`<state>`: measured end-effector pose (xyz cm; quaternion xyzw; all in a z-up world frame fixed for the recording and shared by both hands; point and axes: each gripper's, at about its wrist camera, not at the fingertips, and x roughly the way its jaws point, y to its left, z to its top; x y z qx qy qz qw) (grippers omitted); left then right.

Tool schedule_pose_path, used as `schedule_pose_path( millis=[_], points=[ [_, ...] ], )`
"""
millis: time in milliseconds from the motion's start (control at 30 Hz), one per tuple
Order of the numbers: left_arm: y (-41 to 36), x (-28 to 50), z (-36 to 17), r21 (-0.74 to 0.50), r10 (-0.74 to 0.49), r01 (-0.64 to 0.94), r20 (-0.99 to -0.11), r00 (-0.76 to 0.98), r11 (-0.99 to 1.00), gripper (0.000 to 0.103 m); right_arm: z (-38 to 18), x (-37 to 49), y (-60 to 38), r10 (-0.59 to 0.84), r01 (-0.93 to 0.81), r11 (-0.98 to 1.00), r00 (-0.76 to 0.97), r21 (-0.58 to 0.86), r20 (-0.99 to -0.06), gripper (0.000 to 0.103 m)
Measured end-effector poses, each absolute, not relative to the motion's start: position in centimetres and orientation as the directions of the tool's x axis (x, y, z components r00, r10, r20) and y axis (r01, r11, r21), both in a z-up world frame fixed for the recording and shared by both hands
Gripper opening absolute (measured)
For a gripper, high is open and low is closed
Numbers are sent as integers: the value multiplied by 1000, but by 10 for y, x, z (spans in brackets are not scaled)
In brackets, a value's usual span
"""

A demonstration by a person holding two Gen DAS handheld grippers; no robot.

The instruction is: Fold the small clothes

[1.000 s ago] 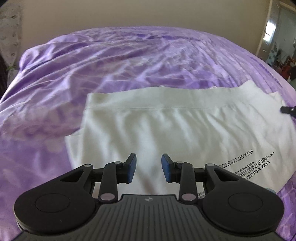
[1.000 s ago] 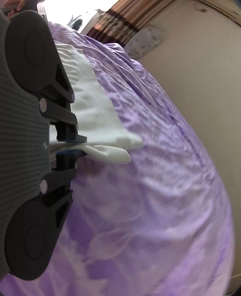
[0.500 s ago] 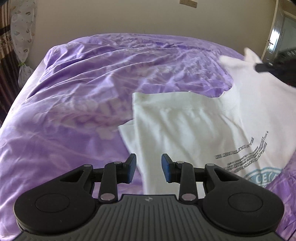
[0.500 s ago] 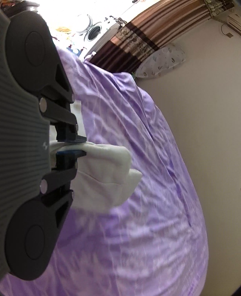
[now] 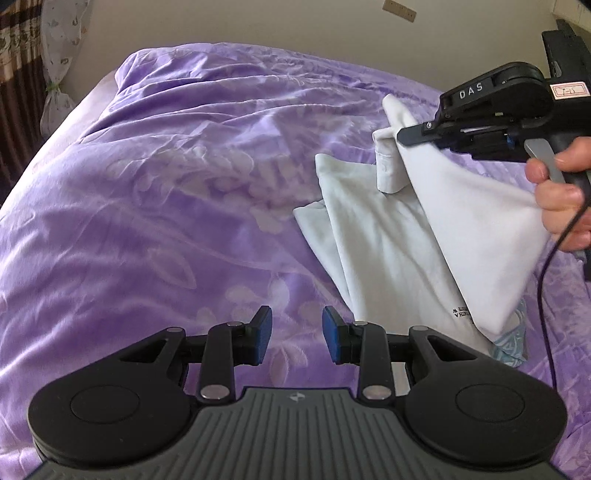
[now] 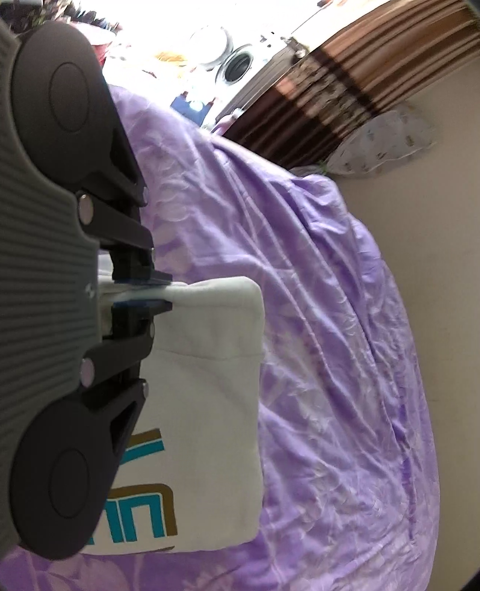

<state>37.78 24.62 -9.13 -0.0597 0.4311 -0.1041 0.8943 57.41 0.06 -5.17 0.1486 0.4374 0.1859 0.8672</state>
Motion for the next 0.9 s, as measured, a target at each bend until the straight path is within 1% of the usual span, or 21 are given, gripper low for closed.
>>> schedule_pose_path(
  millis=[67,133,167,200,233,267,300,333,367,400,500,600,733,800,900],
  points=[
    [249,376,-90,-210,-246,132,-749,615,969,38,-49,574,-2,440,-188,891,585,414,-682,3],
    [251,376,-90,-223,-253,128,-739,625,966,38,-34,570,-13,442,-187,878,672,441,-594,3],
    [251,377,-91,-226,-255,127,-738,624,966,38,-25,567,-23,453,-196,859,722,473,-523,3],
    [252,378,-93,-225,-252,124,-741,622,966,38,-18,564,-29,465,-209,841,749,499,-471,3],
    [252,379,-95,-224,-247,116,-745,619,968,38,-14,563,-31,477,-222,832,755,508,-451,3],
    [252,380,-97,-225,-243,108,-750,615,968,38,-14,565,-25,497,-247,833,727,495,-474,3],
    [252,380,-99,-229,-242,101,-754,611,968,38,-18,569,-13,523,-277,836,667,475,-530,3],
    [253,380,-100,-231,-240,95,-756,609,968,38,-29,571,2,526,-296,846,594,443,-609,3],
    [254,378,-101,-233,-238,89,-757,608,968,38,-40,572,14,505,-301,863,549,406,-666,3],
    [255,377,-101,-236,-241,90,-757,607,967,38,-52,571,22,482,-298,876,532,379,-697,3],
    [258,372,-99,-238,-247,96,-757,606,966,38,-76,572,31,503,-271,864,486,424,-715,3],
    [261,372,-98,-278,-274,90,-747,605,956,38,-84,575,39,505,-284,863,452,418,-736,5],
    [261,367,-87,-350,-322,83,-709,627,933,38,-79,575,40,537,-276,844,427,460,-728,16],
    [259,361,-77,-377,-342,90,-683,645,922,38,-66,567,39,549,-324,835,435,445,-714,29],
    [255,354,-63,-417,-373,99,-653,659,904,38,-39,546,31,544,-400,833,470,381,-696,34]
  ],
)
